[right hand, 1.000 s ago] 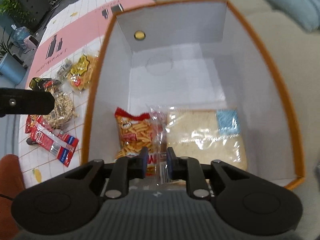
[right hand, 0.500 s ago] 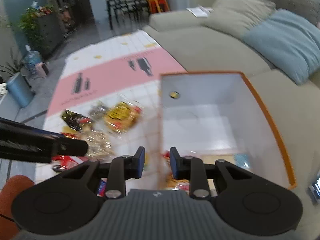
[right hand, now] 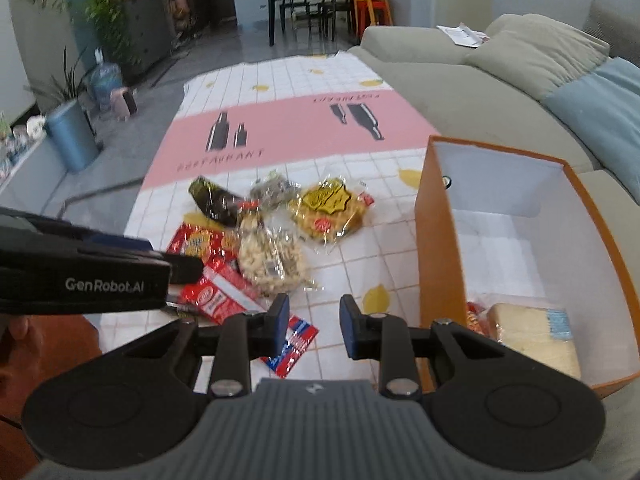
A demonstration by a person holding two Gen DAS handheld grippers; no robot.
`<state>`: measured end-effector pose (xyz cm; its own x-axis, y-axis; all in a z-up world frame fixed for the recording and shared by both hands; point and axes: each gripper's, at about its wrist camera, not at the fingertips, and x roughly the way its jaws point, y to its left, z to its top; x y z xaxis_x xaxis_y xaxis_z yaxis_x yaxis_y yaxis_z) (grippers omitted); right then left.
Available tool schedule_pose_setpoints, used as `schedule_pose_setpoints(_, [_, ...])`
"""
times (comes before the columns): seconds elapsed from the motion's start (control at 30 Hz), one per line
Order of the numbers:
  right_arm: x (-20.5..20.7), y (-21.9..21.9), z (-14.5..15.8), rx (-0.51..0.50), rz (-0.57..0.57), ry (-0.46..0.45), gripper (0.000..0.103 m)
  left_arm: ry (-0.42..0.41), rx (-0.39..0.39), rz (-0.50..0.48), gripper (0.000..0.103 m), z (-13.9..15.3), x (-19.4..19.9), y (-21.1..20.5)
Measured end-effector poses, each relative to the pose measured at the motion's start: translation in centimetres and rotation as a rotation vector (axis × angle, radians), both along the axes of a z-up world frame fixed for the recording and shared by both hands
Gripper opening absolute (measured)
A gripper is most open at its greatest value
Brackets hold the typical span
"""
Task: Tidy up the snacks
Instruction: 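Grasp the red sausage stick with the right tool while the left tool grasps the dark sausage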
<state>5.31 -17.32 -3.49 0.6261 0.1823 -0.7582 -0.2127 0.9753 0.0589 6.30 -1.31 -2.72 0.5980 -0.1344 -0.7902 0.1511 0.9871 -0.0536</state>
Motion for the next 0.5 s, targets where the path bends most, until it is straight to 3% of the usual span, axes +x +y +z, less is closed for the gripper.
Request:
schedule_pose_setpoints(0.13, [0.5,0.5,-1.4,-0.011,-0.002,0.025,0.027,0.020,-0.019,0.028,0.058,-1.7,-0.1,1.2])
schedule_pose_setpoints(0.23, [0.9,0.8,-2.8,-0.005,-0.003,0.042,0.027,0.080,-0.032,0.018,0.058,-3.1,0.2,1.8])
schedule_pose_setpoints(0.37, [1.3,1.5,-4.4,0.006,0.017,0.063,0.029,0.079,-0.033,0.041,0.058,-4.4,0.2,2.9])
schedule_pose_setpoints(0.5, [2.0,2.4,-5.7,0.009,0.061,0.066,0.029,0.147,-0.120,0.047,0.059,-5.6,1.0,4.3])
